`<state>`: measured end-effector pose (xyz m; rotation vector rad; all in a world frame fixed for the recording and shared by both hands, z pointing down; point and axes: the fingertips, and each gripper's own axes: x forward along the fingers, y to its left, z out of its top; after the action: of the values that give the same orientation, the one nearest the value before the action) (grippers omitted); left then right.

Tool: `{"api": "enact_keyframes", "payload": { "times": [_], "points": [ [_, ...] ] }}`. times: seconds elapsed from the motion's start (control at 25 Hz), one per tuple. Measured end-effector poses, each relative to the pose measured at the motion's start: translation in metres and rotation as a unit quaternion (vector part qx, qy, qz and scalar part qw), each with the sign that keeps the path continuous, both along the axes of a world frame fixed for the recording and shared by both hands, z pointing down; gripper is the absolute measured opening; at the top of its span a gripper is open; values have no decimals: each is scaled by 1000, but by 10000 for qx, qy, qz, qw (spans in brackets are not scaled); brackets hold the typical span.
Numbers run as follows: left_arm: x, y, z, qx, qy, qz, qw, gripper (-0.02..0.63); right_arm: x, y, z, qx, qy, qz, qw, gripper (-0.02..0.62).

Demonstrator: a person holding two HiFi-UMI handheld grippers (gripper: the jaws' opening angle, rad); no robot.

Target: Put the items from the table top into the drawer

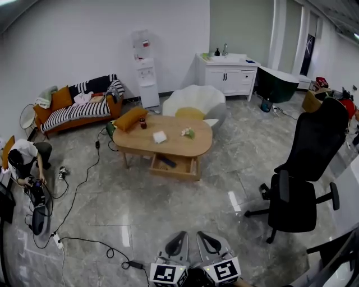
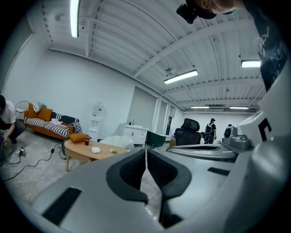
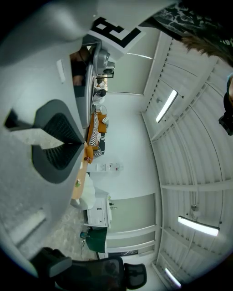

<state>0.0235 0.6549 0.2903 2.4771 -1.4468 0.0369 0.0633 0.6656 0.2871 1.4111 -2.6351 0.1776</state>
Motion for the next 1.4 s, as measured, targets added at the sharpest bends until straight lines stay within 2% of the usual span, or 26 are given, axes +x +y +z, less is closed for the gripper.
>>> {"api": "enact_keyframes", "payload": {
  "times": [0.44,0.8,0.96,1.4],
  "points": [
    [-7,-51,6,-110,-26,-21,9999,20,-5,-51,6,-41,57,10,10000,5],
    [-1,-113,8,-91,-101,151,9998,20,-3,-113,14,-172,166,22,9997,5],
    [-2,-140,10,-122,-181,204,9996,21,-5,-140,14,-232,71,36,9997,5],
    [-33,-206,14,-310,-128,163,9993,20,-31,-202,16,-382,107,157,9991,5]
  ]
}}
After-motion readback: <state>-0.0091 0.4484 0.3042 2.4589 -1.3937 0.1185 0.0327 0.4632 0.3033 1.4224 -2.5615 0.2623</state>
